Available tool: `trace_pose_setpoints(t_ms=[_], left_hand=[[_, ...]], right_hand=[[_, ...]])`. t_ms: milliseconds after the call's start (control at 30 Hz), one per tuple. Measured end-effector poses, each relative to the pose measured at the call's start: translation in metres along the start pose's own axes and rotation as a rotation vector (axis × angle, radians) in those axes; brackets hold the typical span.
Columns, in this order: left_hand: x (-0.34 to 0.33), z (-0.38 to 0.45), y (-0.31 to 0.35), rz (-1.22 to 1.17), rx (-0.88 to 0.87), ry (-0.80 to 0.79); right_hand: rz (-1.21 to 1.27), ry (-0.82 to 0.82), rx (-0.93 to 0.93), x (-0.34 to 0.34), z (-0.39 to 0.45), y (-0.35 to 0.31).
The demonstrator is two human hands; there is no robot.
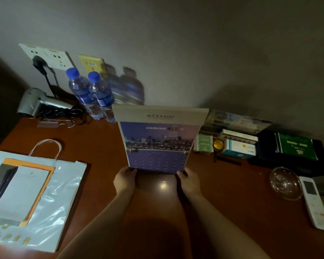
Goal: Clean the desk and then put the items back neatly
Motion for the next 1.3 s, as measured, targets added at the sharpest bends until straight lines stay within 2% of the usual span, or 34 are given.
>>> trace_pose_setpoints(t_ms=[133,267,433,900,1067,1300], left_hand=[[-0.009,0.034,0.030,0.005,-0.024,-0.012],[-0.020,0.062,0.056,0.001,-0.038,-0.022],[-0.033,0.081,0.078,0.016,-0.080,-0.066],[-0.042,0.080,0.081,-0.068,-0.093,-0.104],[-0.041,0.086,0.084,0.021,-0.111,-0.152],[-0.033,0.080,0.094,0.141,-0.147,-0.256]], right_hand=[[-0.051,0.108,-0.011,0.010,0.033,-0.010],[0.112,0.279,-0.024,0.027,0.047,-0.017],[0.177,0.361,-0.051,0.034,0.058,-0.022],[0.169,0.414,-0.073,0.039,0.068,-0.024],[0.092,0.410,-0.080,0.040,0.075,-0.030],[0.196,0.353,-0.138,0.044,0.067,-0.033]])
Point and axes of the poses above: each hand's wrist, its own z-axis towards the middle knuckle, its own x-axis out of the back of the hand, y = z × x, the point moved 6 cm from there along z, towards the middle knuckle, and after that the axes turned 5 degrees about -y, right-handed, at the moved point
